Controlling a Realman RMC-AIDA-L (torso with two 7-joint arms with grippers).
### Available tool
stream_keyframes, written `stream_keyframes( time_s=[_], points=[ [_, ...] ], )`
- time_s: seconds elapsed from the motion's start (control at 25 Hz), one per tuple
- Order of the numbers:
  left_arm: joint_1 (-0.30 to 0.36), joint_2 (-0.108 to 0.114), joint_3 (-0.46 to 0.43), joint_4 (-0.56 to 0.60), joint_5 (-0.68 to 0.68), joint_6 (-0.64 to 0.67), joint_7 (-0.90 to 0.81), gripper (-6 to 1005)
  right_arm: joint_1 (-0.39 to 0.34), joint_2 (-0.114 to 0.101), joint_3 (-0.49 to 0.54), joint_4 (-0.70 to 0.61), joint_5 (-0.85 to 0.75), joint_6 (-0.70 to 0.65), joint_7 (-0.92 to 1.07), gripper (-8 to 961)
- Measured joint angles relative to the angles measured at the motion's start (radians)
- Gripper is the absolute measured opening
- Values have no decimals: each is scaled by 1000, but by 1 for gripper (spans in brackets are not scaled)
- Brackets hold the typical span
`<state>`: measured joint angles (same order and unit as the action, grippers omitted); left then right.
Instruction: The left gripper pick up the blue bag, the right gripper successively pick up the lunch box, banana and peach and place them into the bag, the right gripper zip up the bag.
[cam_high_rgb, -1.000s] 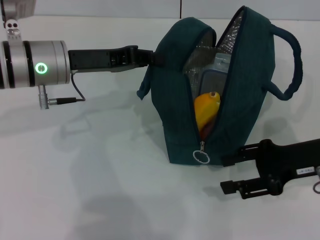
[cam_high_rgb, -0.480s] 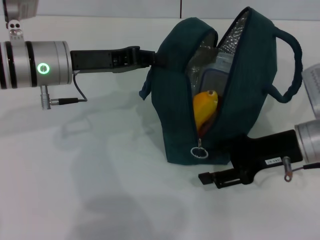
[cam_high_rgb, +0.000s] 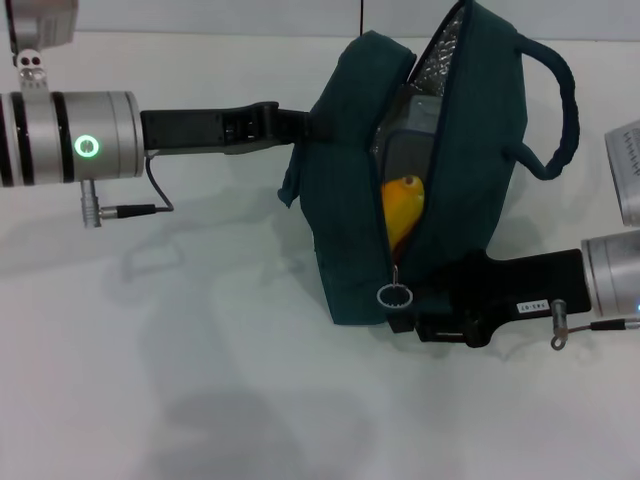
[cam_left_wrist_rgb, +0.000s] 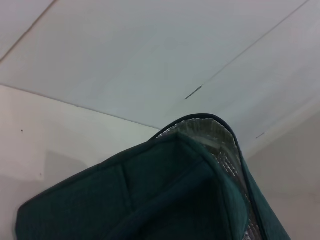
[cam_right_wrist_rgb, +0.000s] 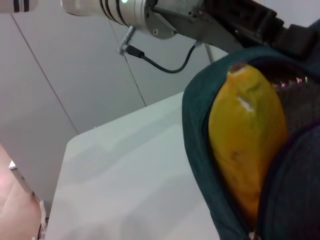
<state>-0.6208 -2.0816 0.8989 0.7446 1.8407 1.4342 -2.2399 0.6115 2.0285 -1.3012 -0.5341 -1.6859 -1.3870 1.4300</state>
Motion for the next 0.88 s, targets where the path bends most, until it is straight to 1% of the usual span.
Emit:
stream_keyframes(
  time_s=[0.08,0.24,0.6,0.72,0.88],
  points=[
    [-1,-1,1,-1,0,0,2,155,1,0,-1,6,1,0,-1,476],
    [-1,-2,1,-1,0,3,3,159,0,0,-9,17,24,1,-1,243],
    [1,-3,2,-8,0,6,3,168,-22,-1,-7,18,32,7,3,94],
    [1,-3,2,-8,0,7,3,171,-36,-5,-2,16,39,12,9,45],
    [1,-3,2,-9,0,8,3,175,-72,-9,0,-10,87,0,0,17]
  ],
)
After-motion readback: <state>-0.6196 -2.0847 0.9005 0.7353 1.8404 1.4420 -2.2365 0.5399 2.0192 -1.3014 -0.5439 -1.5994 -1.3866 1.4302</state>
